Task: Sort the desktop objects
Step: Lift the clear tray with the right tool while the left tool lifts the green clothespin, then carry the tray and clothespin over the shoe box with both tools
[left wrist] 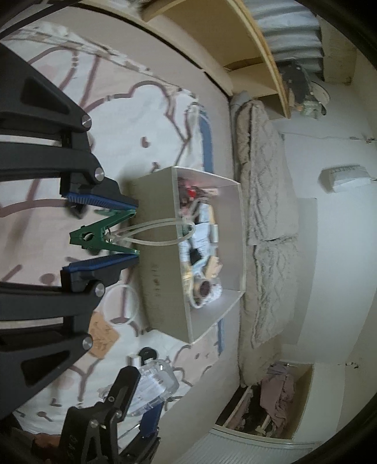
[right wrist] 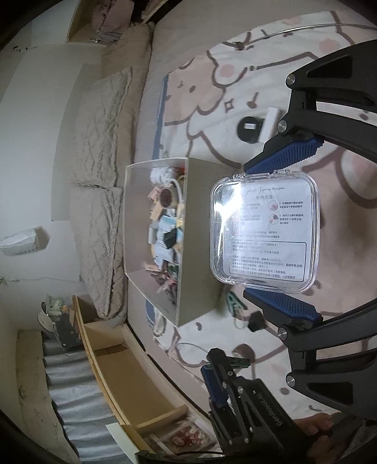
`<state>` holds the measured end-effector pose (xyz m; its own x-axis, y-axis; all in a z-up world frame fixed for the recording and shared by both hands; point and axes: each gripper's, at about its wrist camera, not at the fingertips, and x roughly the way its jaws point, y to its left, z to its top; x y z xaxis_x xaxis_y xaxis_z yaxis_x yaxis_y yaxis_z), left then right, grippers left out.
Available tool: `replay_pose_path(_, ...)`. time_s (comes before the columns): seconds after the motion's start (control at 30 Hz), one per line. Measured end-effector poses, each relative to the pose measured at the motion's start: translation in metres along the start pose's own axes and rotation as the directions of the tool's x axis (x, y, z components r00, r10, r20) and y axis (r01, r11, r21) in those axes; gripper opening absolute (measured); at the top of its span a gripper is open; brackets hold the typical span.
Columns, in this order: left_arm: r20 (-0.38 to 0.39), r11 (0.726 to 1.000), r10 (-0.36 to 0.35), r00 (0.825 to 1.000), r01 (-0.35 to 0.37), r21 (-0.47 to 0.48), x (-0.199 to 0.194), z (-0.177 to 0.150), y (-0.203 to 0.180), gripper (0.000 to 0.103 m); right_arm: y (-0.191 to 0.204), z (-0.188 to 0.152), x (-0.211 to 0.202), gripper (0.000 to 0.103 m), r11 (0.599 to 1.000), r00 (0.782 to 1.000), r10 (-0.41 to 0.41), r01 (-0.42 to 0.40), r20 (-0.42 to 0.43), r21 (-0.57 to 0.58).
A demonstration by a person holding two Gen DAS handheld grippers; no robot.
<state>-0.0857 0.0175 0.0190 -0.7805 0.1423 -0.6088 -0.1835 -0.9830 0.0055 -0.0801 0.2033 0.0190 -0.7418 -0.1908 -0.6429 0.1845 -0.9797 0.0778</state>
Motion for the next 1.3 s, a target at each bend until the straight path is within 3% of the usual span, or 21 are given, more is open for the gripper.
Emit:
replay_pose_path(0.37,0.088,0.999,-0.005,0.996,0.008,-0.033,0.03,0.068,0.018,0.031,-0.022,0.065,0.025,0.078,0.999,0.998,-0.03,0.032,0.058,-0.037)
replay_pose_path(0.77,0.1,0.998,-0.005,0.995,0.012,-0.068,0.092,0.113,0.021,0.031,-0.033,0.107,0.066,0.078,0.997,0.999,-0.008,0.012,0.047,-0.078)
replay_pose_path(1.1,0.007,0.998,0.007,1.0,-0.006,-0.055,0.151,0.122,0.01,0.031,-0.043,0.134,0.099,0.078,0.999,0.999,0.026,-0.024,0.043,-0.045)
replay_pose_path(1.3,-0.039,0.997,0.008,0.999,-0.011,-0.081,0.179,0.12,0.014,0.031,-0.052,0.146,0.126,0.078,1.0,1.0,0.029,-0.029,-0.005,-0.002)
